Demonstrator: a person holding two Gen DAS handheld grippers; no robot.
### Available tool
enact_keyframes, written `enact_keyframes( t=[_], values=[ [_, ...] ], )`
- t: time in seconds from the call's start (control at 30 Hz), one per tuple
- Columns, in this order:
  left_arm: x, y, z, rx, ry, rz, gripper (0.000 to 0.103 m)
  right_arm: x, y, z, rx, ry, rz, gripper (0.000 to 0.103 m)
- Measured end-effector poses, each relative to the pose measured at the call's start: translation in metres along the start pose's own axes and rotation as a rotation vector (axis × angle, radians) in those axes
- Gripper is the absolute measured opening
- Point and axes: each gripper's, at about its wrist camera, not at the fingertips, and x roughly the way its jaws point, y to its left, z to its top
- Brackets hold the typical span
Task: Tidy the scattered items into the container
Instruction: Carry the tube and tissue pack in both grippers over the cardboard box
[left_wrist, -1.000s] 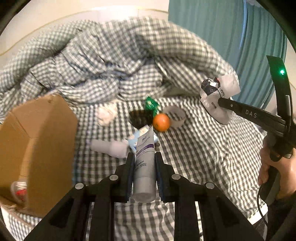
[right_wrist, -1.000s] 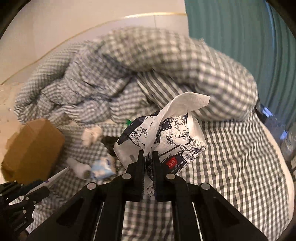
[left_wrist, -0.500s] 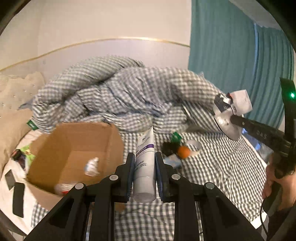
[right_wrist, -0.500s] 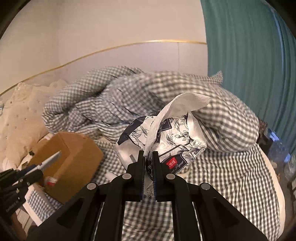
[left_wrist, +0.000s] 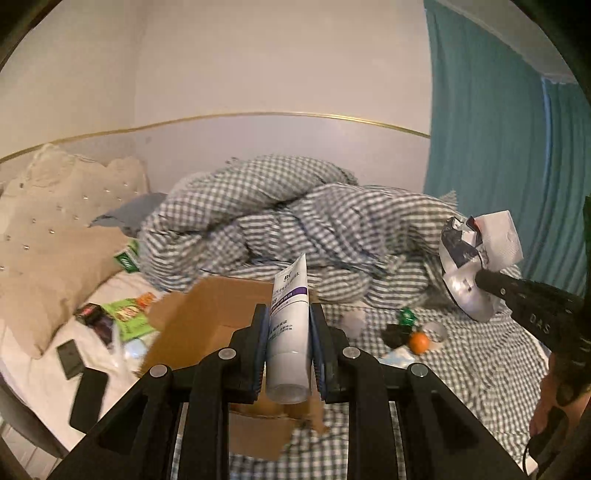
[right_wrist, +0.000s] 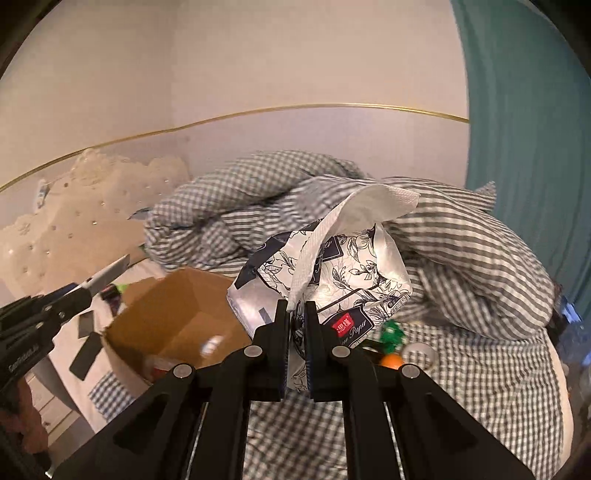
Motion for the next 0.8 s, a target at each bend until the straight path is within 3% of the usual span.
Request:
enact_keyframes(
  t=[0.13,0.33,0.8],
  values=[
    [0.001,0.023,0.003,-0.012,-0.011,0.063,0.021,0.01,0.021,0.003,-0.027,0.001,0.041,0.007],
    [0.016,0.051,0.002,-0.047,0.009,0.094,0.021,0.041,0.059,0.003,-0.069,0.029,0.104,0.007],
    [0.083,0.106,-0.011,-0.083,0.081,0.131,0.021,0.162,0.141,-0.021,-0.169,0.178,0.235,0.007]
  ],
)
